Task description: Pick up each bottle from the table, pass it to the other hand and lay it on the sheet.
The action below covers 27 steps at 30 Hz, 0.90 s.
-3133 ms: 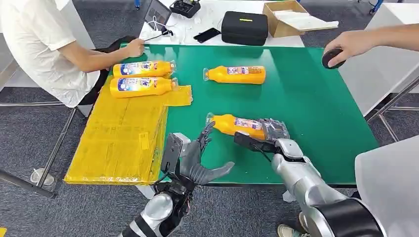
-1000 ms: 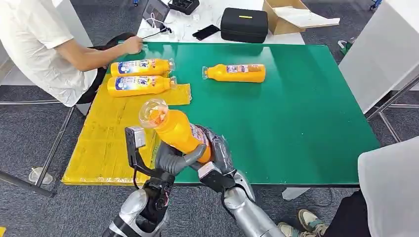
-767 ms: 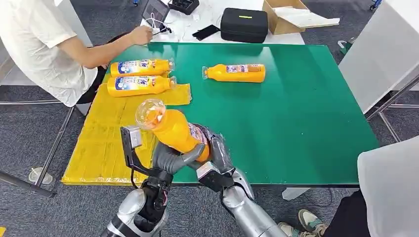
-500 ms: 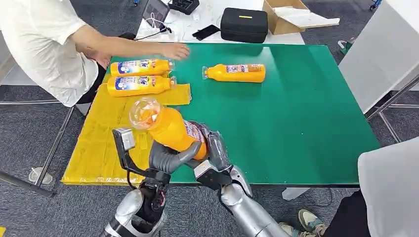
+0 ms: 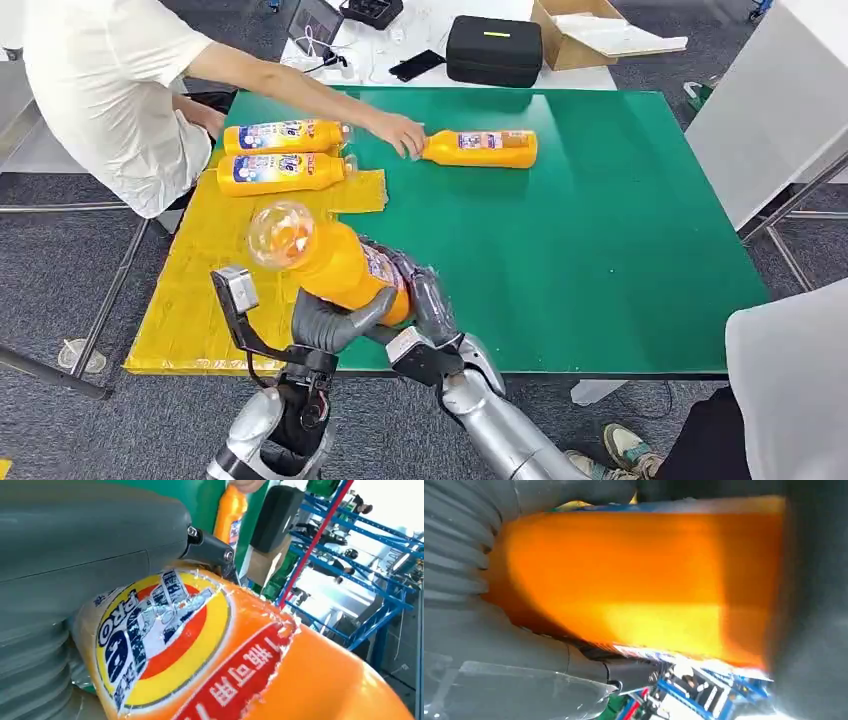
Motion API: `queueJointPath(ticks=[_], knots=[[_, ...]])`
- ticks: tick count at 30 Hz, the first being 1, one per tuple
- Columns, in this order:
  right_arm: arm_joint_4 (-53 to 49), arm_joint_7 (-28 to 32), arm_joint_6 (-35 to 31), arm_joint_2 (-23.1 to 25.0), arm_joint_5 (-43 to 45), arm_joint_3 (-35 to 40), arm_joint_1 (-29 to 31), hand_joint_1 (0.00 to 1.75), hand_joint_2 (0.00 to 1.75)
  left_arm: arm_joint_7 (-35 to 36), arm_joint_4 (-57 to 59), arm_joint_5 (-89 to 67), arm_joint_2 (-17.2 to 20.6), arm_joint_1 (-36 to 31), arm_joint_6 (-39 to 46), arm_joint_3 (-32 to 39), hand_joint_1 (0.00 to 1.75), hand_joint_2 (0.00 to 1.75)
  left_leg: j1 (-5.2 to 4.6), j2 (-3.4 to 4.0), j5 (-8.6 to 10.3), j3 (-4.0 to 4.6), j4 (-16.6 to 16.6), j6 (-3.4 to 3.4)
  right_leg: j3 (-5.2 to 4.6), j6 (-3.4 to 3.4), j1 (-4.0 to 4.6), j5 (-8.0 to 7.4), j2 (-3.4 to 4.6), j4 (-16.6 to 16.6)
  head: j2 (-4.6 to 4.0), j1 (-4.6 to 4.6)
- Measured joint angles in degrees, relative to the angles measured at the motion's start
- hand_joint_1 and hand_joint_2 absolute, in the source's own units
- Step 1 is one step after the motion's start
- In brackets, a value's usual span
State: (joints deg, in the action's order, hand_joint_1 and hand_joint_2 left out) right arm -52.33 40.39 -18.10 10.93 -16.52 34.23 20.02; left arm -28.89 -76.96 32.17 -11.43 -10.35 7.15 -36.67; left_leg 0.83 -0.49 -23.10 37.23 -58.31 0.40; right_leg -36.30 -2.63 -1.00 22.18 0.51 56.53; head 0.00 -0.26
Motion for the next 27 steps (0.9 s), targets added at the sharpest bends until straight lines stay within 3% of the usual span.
queueJointPath(ticks=[5, 10, 11, 18, 22, 23, 27], knots=[[2.1, -0.2, -0.7, 0.3, 0.3, 0.1, -0.6, 0.0, 1.75, -0.8, -1.0, -1.0, 0.0, 0.0, 1.2, 0.3, 1.75, 1.75, 0.0, 0.0, -0.01, 0.02, 0.0, 0.0, -0.03, 0.0, 0.0, 0.0, 0.0, 0.0, 0.0, 0.02], [2.6, -0.3, -6.6, 0.7, -2.9, 1.6, -3.2, 0.0, 1.75, -1.4, -0.9, -10.1, -0.3, -1.0, 15.6, 0.3, 1.75, 1.75, 0.0, -0.07, -0.01, 0.07, 0.0, 0.0, -0.03, 0.0, 0.0, 0.01, -0.03, 0.0, 0.02, -0.02], [2.6, -0.3, -7.1, 0.7, -3.1, 1.9, -3.8, 0.0, 0.0, -1.7, -0.4, -10.5, -0.3, -1.1, 16.2, 0.7, 1.75, 1.75, 0.01, -0.06, -0.01, 0.07, 0.0, 0.0, -0.04, 0.0, 0.01, 0.01, -0.02, 0.0, 0.0, 0.04], [2.6, -0.3, -11.6, 0.3, -3.8, 3.0, -6.5, 0.0, 0.0, -1.0, 2.3, -10.8, -0.2, -1.9, 20.4, 3.4, 1.75, 1.75, 0.0, -0.03, -0.01, 0.08, 0.0, 0.0, -0.06, 0.0, 0.0, 0.01, -0.01, 0.0, 0.0, 0.02], [1.1, -0.3, -15.8, -0.7, -0.9, 3.0, -8.2, 0.0, 0.0, -6.4, 6.4, -29.3, 0.6, -3.3, 31.5, 5.3, 1.75, 1.75, 0.0, -0.09, 0.0, 0.08, 0.0, 0.0, -0.03, 0.0, 0.0, 0.01, -0.04, 0.0, 0.0, 0.04], [0.4, -0.3, -17.6, -1.2, -0.1, 2.8, -8.3, 0.0, 1.75, -5.9, 7.7, -34.1, 0.7, -3.7, 31.7, 6.4, 1.75, 1.75, 0.0, -0.07, 0.0, 0.09, 0.0, 0.0, -0.04, 0.0, 0.0, 0.01, -0.03, 0.0, 0.0, 0.02], [-3.0, -0.3, -21.4, -2.5, -1.8, 0.0, -9.1, 0.0, 1.75, -5.5, 12.1, -55.5, 0.3, -4.8, 31.8, 13.4, 1.75, 1.75, 0.0, 0.0, 0.0, 0.07, 0.0, 0.0, -0.06, 0.0, -0.01, -0.02, 0.0, 0.0, 0.0, 0.04]])
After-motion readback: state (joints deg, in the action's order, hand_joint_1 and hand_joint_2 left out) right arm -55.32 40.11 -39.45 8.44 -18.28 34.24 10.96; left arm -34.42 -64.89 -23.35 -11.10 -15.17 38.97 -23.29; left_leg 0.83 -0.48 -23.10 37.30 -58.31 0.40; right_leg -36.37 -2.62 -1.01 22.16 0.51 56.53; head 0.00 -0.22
